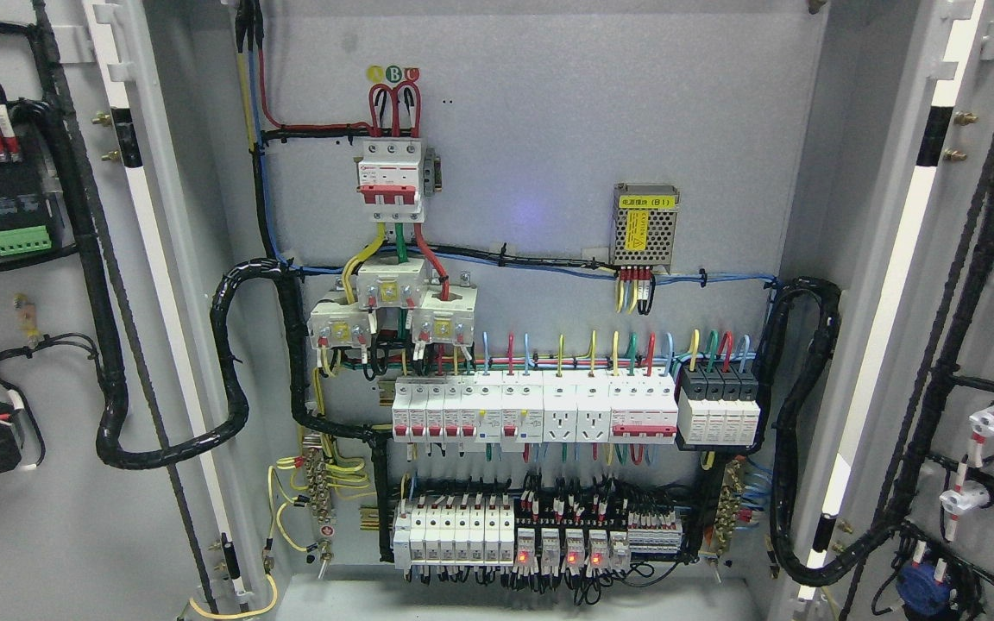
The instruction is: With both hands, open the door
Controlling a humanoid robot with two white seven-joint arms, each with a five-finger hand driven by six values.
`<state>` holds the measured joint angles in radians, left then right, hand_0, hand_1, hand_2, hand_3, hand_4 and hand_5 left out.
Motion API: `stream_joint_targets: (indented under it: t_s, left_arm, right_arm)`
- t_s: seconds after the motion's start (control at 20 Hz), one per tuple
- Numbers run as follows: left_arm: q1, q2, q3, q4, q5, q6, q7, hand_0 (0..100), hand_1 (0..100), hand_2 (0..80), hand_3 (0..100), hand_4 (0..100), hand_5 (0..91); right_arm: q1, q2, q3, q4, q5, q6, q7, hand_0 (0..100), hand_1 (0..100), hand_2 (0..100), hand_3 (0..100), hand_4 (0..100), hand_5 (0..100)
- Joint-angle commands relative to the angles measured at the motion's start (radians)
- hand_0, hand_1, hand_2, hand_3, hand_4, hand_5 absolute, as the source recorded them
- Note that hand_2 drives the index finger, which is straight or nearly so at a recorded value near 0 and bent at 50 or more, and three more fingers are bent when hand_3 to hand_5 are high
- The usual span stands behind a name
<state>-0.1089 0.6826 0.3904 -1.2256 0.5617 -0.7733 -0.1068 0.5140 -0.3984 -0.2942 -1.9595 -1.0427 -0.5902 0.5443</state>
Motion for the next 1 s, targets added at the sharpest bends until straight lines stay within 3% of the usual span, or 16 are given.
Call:
stream_joint_targets:
  t_s: [0.0,0.2,0.3,0.4,0.5,0.6,0.7,0.85,0.95]
  left_arm:
    - [0.0,-0.005,-0.149,-0.15,0.047,-0.745,0.006,0,0,0.0,0,0,0.0]
    - [0.023,-0.073,-0.251,-0.365,0.037,-0.745,0.007,0,0,0.0,0,0,0.0]
    - [0.084,-0.109,-0.309,-0.475,0.012,-0.745,0.007,0,0,0.0,0,0,0.0]
    - [0.116,-0.158,-0.453,-0.506,-0.104,-0.748,0.007,0,0,0.0,0,0,0.0]
    - [0.17,-0.266,-0.585,-0.427,-0.25,-0.75,0.007,0,0,0.0,0,0,0.0]
    - [0.253,-0.362,-0.634,-0.205,-0.357,-0.75,0.006,0,0,0.0,0,0,0.0]
    - [0.299,-0.451,-0.685,0.101,-0.422,-0.748,0.006,0,0,0.0,0,0,0.0]
    - [0.27,-0.547,-0.751,0.656,-0.422,-0.745,0.004,0,0,0.0,0,0,0.0]
    - [0.206,-0.633,-0.73,1.001,-0.419,-0.742,0.006,0,0,0.0,0,0,0.0]
  right_arm:
    - [0.115,-0.013,0.321,-0.007,0.142,0.001,0.013,0,0,0,0,0,0]
    - [0.118,0.003,0.493,0.137,0.266,0.0,0.011,0,0,0,0,0,0]
    - [0.118,0.01,0.546,0.223,0.326,0.0,0.011,0,0,0,0,0,0]
    - [0.116,0.036,0.578,0.305,0.372,0.0,0.011,0,0,0,0,0,0]
    - [0.112,0.059,0.601,0.399,0.415,0.001,0.011,0,0,0,0,0,0]
    - [0.104,0.094,0.618,0.525,0.476,0.001,0.011,0,0,0,0,0,0]
    - [0.06,0.145,0.624,0.716,0.535,0.007,0.011,0,0,0,0,0,0]
    - [-0.056,0.251,0.609,1.087,0.575,0.007,0.011,0,0,0,0,0,0]
    - [-0.145,0.303,0.606,1.345,0.576,0.006,0.009,0,0,0,0,0,0]
